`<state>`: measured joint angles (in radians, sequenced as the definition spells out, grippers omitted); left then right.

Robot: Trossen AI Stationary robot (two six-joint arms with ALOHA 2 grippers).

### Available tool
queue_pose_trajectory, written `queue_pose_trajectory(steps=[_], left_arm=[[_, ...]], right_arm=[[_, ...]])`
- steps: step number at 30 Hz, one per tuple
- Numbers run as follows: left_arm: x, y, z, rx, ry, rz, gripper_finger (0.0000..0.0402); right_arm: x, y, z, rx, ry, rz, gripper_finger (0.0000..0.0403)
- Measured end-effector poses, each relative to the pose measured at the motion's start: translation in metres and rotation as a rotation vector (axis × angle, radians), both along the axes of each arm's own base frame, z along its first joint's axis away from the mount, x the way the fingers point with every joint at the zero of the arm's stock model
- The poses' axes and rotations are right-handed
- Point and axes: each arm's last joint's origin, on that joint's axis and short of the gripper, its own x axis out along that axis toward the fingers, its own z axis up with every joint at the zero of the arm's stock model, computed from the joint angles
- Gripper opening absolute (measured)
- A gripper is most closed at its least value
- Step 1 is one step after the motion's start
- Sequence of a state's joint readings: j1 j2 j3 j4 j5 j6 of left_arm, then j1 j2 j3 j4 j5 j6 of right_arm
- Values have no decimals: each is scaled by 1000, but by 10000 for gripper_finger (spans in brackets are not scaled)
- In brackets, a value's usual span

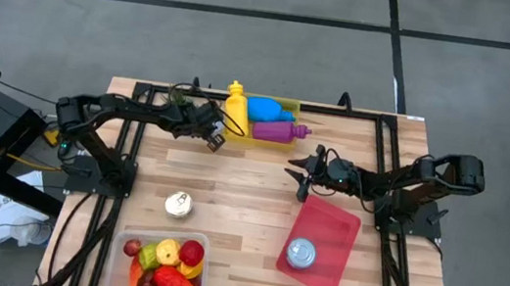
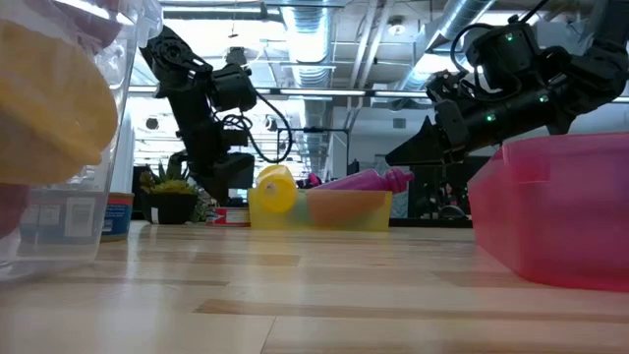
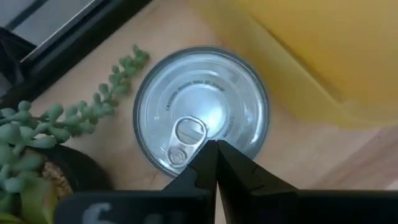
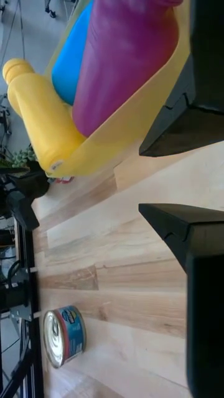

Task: Pick & Place Food Item
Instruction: Put the red tuna can into the red bin

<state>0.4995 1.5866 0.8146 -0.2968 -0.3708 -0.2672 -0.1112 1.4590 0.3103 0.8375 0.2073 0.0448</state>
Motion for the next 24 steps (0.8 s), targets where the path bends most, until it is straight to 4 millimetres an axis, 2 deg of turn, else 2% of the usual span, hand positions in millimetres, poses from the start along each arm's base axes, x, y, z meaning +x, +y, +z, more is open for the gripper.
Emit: queue_pose_trajectory(steps=[10,15,19,24], left_arm=[[-9,3,-4,-70,43,9,0],[-9,0,-4,-148,33,-48,0],[-9,-8,-3,-209,34,-90,0],[-12,-26,8,-289,20,-172,0]], right_arm=[[0,0,0,0,-5,0,123],[0,0,0,4,-6,-2,123],[0,0,0,4,-7,-2,123],[0,0,0,7,-7,-3,123]])
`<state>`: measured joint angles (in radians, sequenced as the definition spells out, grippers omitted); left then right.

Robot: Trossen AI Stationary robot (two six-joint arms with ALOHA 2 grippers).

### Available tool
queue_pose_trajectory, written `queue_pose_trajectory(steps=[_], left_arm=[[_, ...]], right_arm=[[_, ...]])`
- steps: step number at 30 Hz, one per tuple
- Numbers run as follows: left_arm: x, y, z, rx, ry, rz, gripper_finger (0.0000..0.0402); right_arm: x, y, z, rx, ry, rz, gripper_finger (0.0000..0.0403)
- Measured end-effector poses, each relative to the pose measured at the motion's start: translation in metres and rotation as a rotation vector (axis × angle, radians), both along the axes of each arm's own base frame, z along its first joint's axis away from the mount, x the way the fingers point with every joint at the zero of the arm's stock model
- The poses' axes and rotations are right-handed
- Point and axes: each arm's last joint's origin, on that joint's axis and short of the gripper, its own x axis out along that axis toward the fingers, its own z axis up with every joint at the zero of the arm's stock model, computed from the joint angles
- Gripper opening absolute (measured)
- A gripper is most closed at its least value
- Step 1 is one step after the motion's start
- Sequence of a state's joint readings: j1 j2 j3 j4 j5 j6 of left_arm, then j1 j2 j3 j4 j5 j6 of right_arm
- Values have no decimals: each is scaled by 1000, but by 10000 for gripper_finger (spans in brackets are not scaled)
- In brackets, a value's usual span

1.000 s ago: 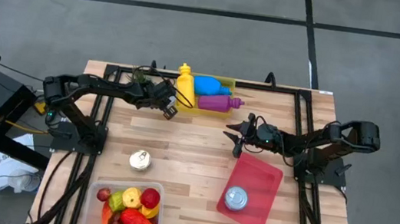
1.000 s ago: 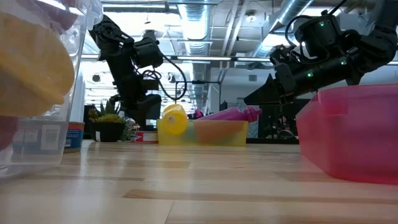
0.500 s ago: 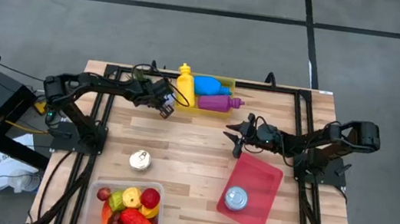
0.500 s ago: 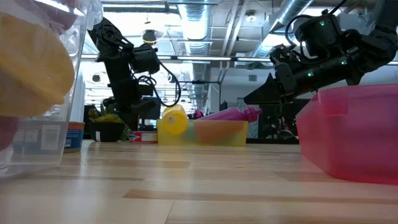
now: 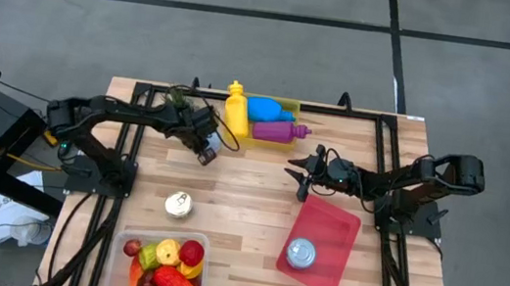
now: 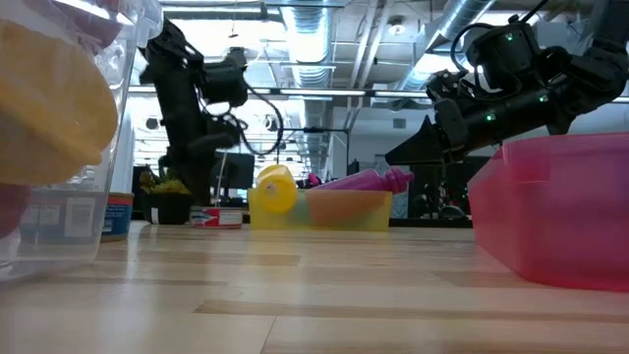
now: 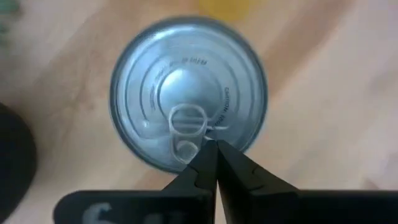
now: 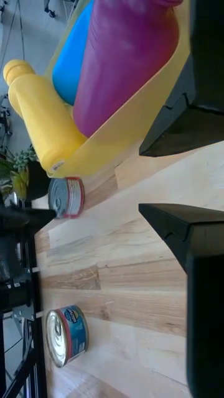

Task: Pick & Place Food Item
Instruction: Put the red tuna can into the red bin

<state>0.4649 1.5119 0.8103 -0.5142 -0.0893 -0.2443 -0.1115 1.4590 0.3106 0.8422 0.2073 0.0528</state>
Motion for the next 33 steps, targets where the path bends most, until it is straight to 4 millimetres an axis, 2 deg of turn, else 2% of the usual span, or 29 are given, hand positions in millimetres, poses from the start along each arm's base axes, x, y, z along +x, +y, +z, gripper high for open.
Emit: queue_pose_trajectory(steps=[3,7,10,12,16,21,25,33], left_arm=[[-1,-9,11,-8,-28,-32,0],[1,-23,14,-36,-34,-73,0],[5,-29,15,58,-18,-41,0],[6,-29,16,127,2,-24,0],[4,-21,12,138,18,35,0],[6,-14,-4,69,67,43,0],[10,-14,-9,39,62,25,0],[22,-28,2,-59,-13,-83,0]], right_arm=[[0,0,0,0,1,0,123],[0,0,0,0,1,0,123],[0,0,0,0,2,0,123],[0,0,0,1,1,0,123],[0,0,0,1,0,0,123],[0,0,0,1,-4,0,123],[0,0,0,2,-4,0,123],[0,0,0,2,-5,0,123]])
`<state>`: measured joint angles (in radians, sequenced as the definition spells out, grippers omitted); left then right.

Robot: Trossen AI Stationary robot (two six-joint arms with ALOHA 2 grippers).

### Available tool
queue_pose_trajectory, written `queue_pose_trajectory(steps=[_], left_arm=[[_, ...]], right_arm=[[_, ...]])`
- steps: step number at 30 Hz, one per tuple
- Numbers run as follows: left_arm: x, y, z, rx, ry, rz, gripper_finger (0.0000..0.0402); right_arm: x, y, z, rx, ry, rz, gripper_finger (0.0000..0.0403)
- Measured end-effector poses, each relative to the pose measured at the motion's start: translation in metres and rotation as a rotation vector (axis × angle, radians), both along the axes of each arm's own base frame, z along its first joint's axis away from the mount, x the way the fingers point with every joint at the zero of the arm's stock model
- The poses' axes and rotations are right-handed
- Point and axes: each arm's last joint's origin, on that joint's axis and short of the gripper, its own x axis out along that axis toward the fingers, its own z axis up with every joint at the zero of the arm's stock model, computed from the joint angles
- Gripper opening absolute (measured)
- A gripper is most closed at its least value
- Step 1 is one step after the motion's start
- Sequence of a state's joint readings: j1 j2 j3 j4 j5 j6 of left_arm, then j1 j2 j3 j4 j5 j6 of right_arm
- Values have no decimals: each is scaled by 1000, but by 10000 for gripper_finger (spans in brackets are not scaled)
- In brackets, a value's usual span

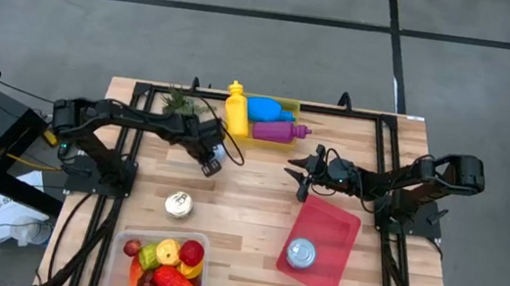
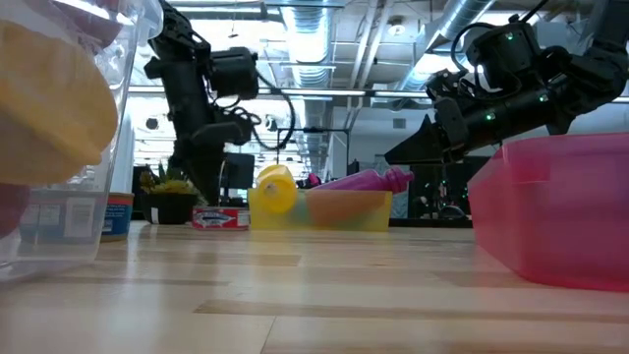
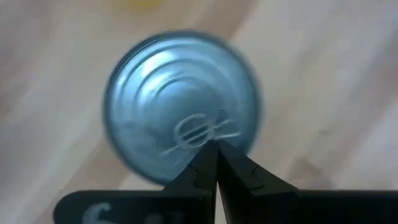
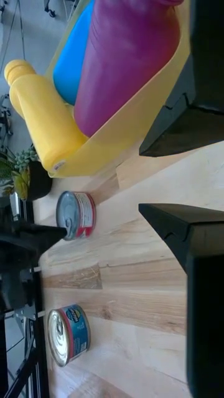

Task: Pick & Place Food Item
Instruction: Put the red tuna can into the red bin

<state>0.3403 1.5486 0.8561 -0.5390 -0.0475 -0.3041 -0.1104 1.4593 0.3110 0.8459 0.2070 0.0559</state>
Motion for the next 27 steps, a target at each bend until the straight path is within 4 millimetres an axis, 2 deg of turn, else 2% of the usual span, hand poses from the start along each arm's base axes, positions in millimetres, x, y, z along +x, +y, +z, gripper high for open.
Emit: queue_pose_trajectory(steps=[9,17,20,27], left_arm=[[22,-14,-10,-34,-78,-73,0],[32,-24,-10,-73,-129,-107,0],[44,-28,-12,-76,-139,-131,0],[92,-48,-13,-81,-191,-270,0]], right_arm=[[0,1,0,8,-3,3,123],[-1,5,6,5,-29,19,123],[-2,5,9,4,-37,21,123],[-3,10,12,3,-29,43,123]])
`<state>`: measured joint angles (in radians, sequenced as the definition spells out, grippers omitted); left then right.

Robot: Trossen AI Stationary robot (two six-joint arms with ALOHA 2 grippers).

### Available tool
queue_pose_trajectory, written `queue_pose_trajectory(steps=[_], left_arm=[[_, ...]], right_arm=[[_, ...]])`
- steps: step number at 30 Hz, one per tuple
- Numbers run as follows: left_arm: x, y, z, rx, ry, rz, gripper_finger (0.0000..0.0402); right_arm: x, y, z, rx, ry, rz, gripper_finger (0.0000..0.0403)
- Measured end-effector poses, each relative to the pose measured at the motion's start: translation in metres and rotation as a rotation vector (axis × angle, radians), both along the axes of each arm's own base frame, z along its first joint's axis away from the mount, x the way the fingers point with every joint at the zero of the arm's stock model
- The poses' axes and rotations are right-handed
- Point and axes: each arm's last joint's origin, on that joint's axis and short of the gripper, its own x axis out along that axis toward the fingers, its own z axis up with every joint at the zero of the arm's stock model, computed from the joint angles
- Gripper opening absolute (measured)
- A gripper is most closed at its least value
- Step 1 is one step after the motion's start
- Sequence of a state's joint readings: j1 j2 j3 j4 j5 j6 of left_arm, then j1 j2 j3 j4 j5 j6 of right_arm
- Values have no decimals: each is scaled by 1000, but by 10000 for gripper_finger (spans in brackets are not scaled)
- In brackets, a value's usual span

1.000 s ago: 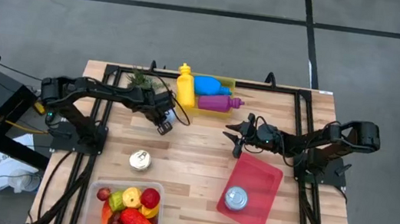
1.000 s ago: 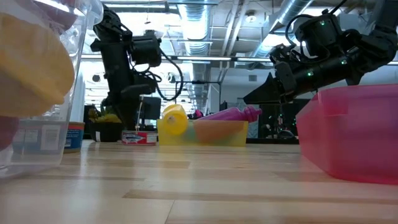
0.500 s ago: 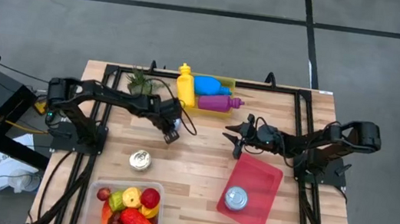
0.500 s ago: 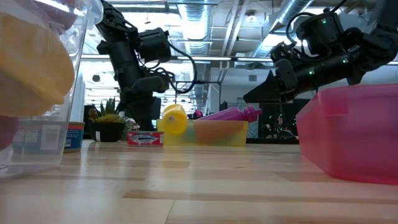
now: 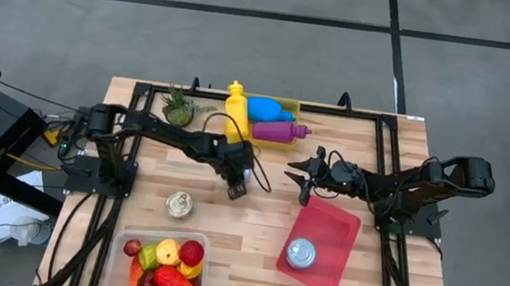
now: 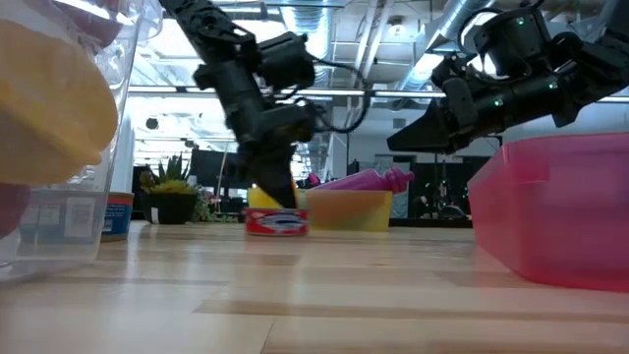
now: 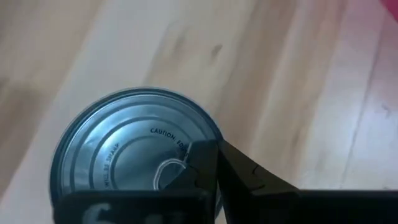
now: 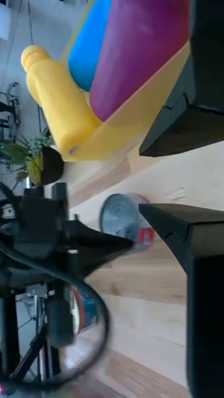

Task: Pick & Place Food Item
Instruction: Put the red tuna can into the red bin

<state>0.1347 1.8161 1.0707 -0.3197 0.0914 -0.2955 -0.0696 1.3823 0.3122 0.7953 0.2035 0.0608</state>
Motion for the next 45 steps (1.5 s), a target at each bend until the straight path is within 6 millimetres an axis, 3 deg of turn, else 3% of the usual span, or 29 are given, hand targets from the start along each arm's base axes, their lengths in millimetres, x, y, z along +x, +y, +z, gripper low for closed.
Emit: queue_pose_trajectory(steps=[8,11,16,22,25,31,38,41,45], left_arm=[[39,-14,19,55,-154,-101,0],[40,-21,31,83,-219,-144,0],[27,-39,78,209,-368,-209,0],[-22,-67,126,414,-647,-210,0],[-57,-73,131,436,-760,-189,0],[-123,-67,118,435,-880,-144,0],[-174,-61,96,435,-945,-142,3],[-188,-60,86,434,-965,-137,9],[-200,-58,72,434,-970,-134,26]], right_arm=[[4,8,4,82,-40,13,123],[4,10,7,135,-89,11,123],[5,10,12,142,-133,11,123],[6,12,14,218,-179,25,123],[6,11,14,317,-192,21,123],[6,6,13,358,-199,5,123],[21,25,31,30,-155,215,130],[38,29,49,-13,-96,236,160],[70,29,66,5,150,228,235]])
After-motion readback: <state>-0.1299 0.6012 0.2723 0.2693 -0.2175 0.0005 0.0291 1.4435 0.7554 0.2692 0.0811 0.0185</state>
